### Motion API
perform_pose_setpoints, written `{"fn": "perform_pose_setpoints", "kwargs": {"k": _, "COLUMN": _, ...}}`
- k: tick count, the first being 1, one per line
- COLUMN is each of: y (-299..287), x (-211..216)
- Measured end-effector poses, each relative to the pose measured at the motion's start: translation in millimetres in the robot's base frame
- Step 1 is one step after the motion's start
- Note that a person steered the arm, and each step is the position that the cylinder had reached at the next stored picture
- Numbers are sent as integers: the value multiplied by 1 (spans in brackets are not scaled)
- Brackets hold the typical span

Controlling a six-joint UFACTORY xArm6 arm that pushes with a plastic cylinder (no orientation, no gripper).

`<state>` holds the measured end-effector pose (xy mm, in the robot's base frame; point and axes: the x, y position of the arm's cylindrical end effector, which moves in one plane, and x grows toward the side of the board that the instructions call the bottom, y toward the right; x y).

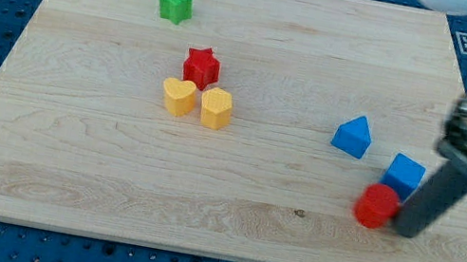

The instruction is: Slide the red circle towards the yellow hexagon

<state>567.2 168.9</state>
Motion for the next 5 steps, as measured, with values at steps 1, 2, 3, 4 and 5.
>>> {"fn": "perform_pose_setpoints", "kwargs": {"k": 1, "y": -15, "x": -2}}
{"fn": "perform_pose_setpoints", "kwargs": {"k": 2, "y": -3, "x": -2}}
{"fn": "perform_pose_setpoints", "kwargs": {"k": 3, "y": -32, "x": -30}}
{"fn": "perform_pose_setpoints", "kwargs": {"k": 4, "y": -62, "x": -59}}
{"fn": "perform_pose_setpoints", "kwargs": {"k": 5, "y": -37, "x": -36}}
